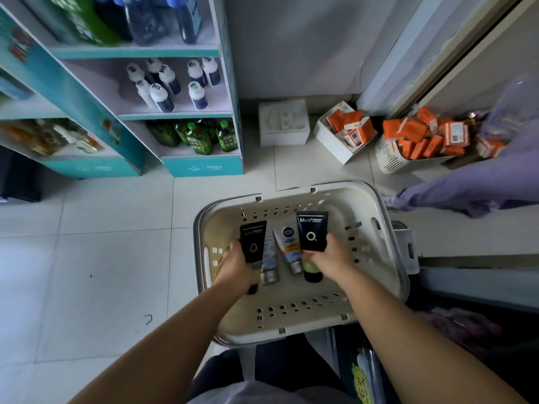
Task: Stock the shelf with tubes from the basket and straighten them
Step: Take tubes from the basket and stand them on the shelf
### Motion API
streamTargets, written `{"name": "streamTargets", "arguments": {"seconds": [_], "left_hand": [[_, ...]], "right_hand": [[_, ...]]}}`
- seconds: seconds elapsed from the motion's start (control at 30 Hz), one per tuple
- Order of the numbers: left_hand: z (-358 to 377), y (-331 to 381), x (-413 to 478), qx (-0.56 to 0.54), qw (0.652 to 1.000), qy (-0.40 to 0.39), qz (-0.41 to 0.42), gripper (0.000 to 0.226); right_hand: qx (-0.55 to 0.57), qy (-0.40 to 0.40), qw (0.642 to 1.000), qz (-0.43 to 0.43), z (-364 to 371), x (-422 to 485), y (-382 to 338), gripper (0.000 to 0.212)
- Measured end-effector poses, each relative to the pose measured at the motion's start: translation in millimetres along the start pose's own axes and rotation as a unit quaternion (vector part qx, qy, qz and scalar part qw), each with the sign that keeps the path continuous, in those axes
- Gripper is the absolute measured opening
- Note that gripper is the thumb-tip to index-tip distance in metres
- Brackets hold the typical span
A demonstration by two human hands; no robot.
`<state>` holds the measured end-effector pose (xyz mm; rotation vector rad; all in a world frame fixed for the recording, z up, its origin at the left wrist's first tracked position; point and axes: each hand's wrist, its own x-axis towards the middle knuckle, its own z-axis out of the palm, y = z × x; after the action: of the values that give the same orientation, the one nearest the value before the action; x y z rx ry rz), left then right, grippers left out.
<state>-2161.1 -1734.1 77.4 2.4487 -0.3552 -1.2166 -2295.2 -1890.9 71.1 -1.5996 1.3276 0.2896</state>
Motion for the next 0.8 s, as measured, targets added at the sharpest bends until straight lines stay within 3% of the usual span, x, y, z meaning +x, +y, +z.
{"name": "streamTargets", "arguments": {"seconds": [0.13,0.37,0.6,0.8], "left_hand": [[-17,0,-11,-0.141,0.989,-0.037,0.035,0.029],[-45,7,-51,-0.345,0.929,-0.095,0.089,0.018],[-68,9,-117,-0.386,0.886,-0.178,0.185,0.017],[-72,6,-169,-0.328,0.876,-0.246,0.254,0.018]], "right_hand": [[0.112,-0.002,0.994,-0.018,3,-28,-13,0.045],[0.275,0.018,0.958,-0.08,8,-91,-23,0.035],[0.335,0.028,0.93,-0.146,22,-172,-22,0.036],[0.38,0.074,0.906,-0.169,33,-239,9,0.04]]}}
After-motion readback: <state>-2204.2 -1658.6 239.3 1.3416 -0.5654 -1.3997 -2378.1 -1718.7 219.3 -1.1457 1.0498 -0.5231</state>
